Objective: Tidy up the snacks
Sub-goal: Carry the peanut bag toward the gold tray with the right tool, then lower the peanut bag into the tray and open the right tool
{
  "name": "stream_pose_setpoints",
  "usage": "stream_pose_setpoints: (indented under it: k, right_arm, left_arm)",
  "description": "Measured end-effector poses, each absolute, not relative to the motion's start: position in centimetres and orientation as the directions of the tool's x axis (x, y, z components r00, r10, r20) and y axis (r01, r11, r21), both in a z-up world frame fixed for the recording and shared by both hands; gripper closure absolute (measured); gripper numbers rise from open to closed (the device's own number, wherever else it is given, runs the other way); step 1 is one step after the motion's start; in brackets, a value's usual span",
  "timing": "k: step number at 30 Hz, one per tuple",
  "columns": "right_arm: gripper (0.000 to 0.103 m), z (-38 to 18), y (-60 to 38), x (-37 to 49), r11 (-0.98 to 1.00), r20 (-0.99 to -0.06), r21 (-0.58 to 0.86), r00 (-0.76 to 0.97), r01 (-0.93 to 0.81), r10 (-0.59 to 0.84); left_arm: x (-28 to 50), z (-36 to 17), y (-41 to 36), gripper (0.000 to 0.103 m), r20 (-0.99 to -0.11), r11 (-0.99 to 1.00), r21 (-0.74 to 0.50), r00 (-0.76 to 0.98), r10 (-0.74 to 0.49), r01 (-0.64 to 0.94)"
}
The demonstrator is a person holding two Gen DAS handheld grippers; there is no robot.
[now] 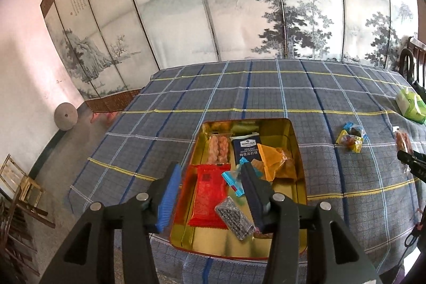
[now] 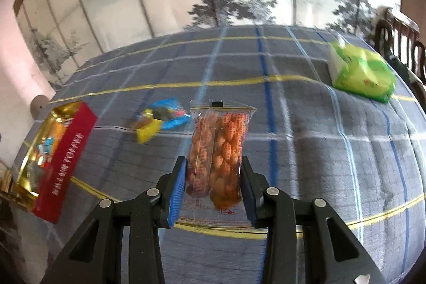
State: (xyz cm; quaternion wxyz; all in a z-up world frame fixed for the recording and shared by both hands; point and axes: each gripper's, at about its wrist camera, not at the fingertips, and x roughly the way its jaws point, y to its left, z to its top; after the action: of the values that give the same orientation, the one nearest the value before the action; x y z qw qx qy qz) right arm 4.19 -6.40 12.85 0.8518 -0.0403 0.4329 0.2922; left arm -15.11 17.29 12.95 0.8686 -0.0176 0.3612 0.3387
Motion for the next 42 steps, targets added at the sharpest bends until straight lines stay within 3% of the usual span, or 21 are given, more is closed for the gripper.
stream_pose_setpoints:
  k: [17,42]
  right_arm:
    - [0.068,18.3,2.8,-0.7,0.667,-0.695,0.205,0.374,-0.716,0.614]
    - [0.068,16.0,16.1,-2.2,0.532,-0.748,0.28,0.166,-0.799,0.643]
  left_arm:
    - [-16.6,13.5,17.7,0.055,-0.635,0.759,0.19,0.511,0.579,-0.623]
    - [-19.6,13.8,21.2,0.051,-0.635,0.707,0.172,0.471,0.612,-0.686]
